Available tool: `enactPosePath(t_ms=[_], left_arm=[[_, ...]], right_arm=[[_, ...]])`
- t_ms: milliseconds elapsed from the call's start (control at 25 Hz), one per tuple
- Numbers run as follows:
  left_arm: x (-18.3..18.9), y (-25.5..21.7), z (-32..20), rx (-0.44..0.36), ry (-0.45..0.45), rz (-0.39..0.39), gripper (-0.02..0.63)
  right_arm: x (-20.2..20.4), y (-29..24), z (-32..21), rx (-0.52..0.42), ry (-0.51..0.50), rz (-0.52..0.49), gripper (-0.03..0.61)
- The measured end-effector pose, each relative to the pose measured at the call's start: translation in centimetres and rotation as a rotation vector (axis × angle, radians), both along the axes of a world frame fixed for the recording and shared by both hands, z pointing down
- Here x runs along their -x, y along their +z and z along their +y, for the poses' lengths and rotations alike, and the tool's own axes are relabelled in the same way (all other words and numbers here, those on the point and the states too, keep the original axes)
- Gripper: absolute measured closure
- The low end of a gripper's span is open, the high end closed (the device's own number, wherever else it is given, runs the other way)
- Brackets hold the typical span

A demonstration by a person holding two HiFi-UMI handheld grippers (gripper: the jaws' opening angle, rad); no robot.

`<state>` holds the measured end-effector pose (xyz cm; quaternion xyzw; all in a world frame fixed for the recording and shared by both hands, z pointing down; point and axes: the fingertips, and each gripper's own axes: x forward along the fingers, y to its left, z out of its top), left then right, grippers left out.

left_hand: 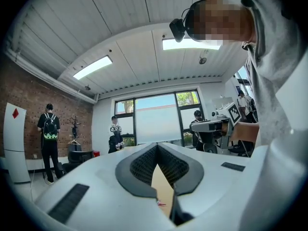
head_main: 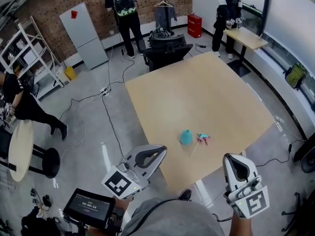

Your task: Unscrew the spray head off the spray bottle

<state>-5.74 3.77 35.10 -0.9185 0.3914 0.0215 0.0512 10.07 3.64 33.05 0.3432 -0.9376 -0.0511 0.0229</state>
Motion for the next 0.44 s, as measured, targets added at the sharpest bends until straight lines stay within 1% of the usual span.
enactPosePath(t_ms=[120,280,440], left_arm=[[1.6,-0.3,2.5,-0.003,0.017,-0.002,0.611],[3.6,0.1,5.7,0.009,0.039,-0.004,0.611],[7.8,0.0,8.8,0.001,0.047,0.011,0.611]], right_arm=[[1.5,-1.3,2.6,-0.024,0.02,0.0,0.574],[3.2,-1.1,5.6,0.002,0.048,0.017,0.574],[7.6,-0.7,8.3,0.01,0.053,0.035,0.574]])
